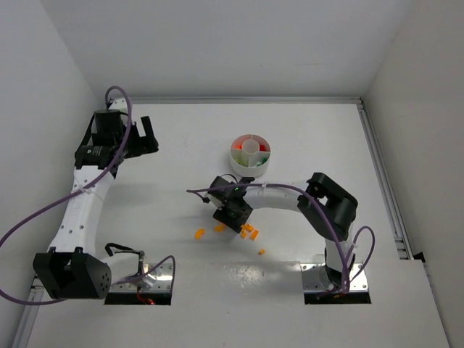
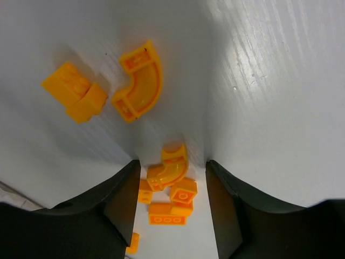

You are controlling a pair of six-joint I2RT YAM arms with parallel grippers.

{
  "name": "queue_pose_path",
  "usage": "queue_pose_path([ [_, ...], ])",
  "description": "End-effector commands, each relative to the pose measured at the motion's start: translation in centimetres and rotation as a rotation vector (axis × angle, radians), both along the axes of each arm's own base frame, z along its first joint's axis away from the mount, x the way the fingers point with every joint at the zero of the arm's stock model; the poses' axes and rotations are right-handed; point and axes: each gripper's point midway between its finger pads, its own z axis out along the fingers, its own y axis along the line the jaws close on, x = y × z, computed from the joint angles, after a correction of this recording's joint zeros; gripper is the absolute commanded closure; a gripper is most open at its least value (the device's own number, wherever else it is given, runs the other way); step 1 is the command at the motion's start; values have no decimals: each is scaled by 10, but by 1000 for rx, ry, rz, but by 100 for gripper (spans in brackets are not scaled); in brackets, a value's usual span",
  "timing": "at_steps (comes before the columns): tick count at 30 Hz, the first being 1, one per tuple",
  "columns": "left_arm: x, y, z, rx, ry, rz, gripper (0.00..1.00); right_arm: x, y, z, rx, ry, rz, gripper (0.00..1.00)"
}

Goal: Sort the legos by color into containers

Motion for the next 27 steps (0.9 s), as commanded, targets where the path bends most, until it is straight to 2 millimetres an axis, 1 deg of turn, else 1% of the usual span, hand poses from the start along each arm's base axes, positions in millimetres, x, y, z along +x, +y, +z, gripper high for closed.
queue_pose_path([
  [1, -5, 7, 13, 24, -49, 4, 0, 5, 18, 3, 43, -8, -11, 48],
  [2, -5, 10, 9, 24, -40, 13, 0, 5, 18, 3, 43, -8, -11, 51],
  [3, -5, 11, 9, 24, -40, 13, 0, 4, 17, 0, 35, -3, -11, 53],
  [5, -5, 14, 9, 25, -39, 22, 0, 3, 17, 0, 40, 4, -9, 58],
  [6, -5, 14, 9, 25, -39, 22, 0, 3, 18, 0, 41, 6, -18, 62],
  [7, -6, 14, 5, 24, -30, 22, 0, 3, 13, -2, 33, 11, -27, 64],
  [8, -5, 14, 2, 24, -21, 22, 0, 3, 8, -5, 29, 24, -36, 69],
  [11, -4, 11, -1, 20, -13, 1, 0, 4, 5, -5, 21, 31, -55, 79],
  [12, -2, 11, 1, 21, -22, 1, 0, 3, 4, -1, 22, 30, -55, 85],
  [13, -3, 10, 1, 25, -22, -14, 0, 8, 1, -1, 15, 18, -56, 87],
  [14, -1, 7, -2, 20, -15, -36, 0, 10, 3, 8, 38, 3, -56, 90],
  [15, -2, 5, -2, 22, -16, -54, 0, 18, 9, 18, 56, -33, -49, 94],
  [17, -2, -1, -4, 27, -18, -110, 0, 28, 15, 35, 88, -85, -26, 99],
  [18, -3, -4, -9, 27, -9, -136, 0, 36, 18, 54, 118, -139, -12, 100],
  [19, -4, -13, -4, 23, -35, -200, 0, 44, 25, 69, 157, -185, -6, 100],
  [20, -6, -18, -9, 16, -26, -236, 0, 55, 27, 86, 173, -244, -7, 100],
  [21, -7, -22, -11, 12, -30, -272, 0, 65, 27, 104, 194, -295, 2, 100],
  [22, -9, -27, -8, 10, -46, -310, 0, 71, 29, 115, 204, -329, 11, 100],
  [23, -13, -40, -12, 7, -48, -395, 0, 89, 26, 128, 196, -389, 1, 100],
  [24, -15, -45, -17, 13, -40, -428, 0, 97, 24, 139, 199, -423, -2, 100],
  [25, -17, -48, -21, 36, -38, -461, 0, 106, 20, 145, 184, -459, -13, 100],
  [26, -21, -55, -28, 54, -28, -493, 0, 122, 17, 158, 197, -499, -39, 100],
  [27, -23, -57, -34, 71, -14, -502, 0, 129, 16, 165, 202, -514, -42, 100],
])
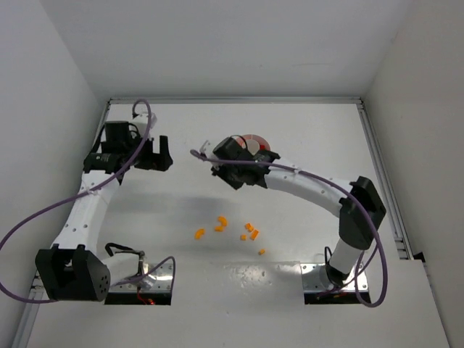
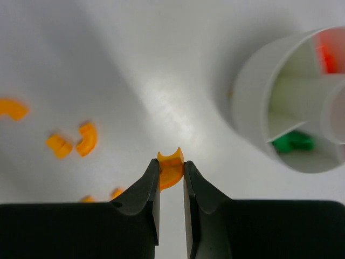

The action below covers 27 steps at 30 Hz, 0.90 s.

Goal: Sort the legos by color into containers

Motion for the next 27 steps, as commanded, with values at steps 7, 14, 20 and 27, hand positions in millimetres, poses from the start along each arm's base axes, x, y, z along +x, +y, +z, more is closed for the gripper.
queue_pose_path([
  [7, -36, -46, -38, 211, 0, -284, 2, 140, -37, 92, 81, -305, -261, 100],
  [14, -57, -61, -58, 280, 10, -420, 0, 193, -65, 86, 102, -276, -357, 100],
  [20, -53, -56, -74, 339, 69, -378, 0, 191, -66, 60, 77, -208, -353, 100],
  [27, -67, -75, -79, 359, 47, -538, 0, 184, -67, 44, 72, -146, -343, 100],
])
